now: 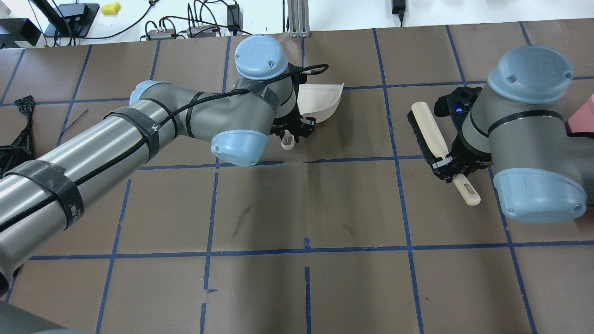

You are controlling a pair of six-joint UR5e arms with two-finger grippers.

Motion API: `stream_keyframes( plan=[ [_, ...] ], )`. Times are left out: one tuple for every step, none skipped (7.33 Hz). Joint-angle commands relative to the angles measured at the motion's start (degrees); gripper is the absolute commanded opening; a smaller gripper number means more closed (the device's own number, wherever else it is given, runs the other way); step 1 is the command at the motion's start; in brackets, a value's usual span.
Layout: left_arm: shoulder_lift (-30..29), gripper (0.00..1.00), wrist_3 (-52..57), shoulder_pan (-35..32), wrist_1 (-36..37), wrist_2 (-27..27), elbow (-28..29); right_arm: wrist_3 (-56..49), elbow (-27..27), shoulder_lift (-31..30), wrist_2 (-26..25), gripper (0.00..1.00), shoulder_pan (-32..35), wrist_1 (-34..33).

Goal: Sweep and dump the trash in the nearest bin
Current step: 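Carry the dustpan back over the table with left gripper while right moves brush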

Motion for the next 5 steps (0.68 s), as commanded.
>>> stream_keyframes(
  plan=[
    [-0.3, 0.16, -5.4, -0.2, 1.5, 0.2, -0.4, 0.0, 0.0, -0.2, 0.5, 0.15, 0.2, 0.2],
    [-0.3, 0.25, -6.2, -0.3, 1.6, -0.2, -0.4, 0.0, -0.1, -0.3, 0.5, 0.15, 0.1, 0.3],
    [-0.4, 0.31, -6.4, -1.3, 1.6, 0.1, -0.4, 0.2, 0.1, -0.8, 1.5, 0.15, 0.4, 0.5],
    [-0.3, 0.31, -6.5, -2.9, 1.4, 0.4, -0.4, -0.1, -0.3, -0.7, 1.5, 0.16, 0.4, 0.2],
    [-0.2, 0.32, -6.4, -3.5, 1.4, 0.4, -0.4, 0.2, -0.5, -0.6, 2.2, 0.17, 0.2, 0.1]
  ],
)
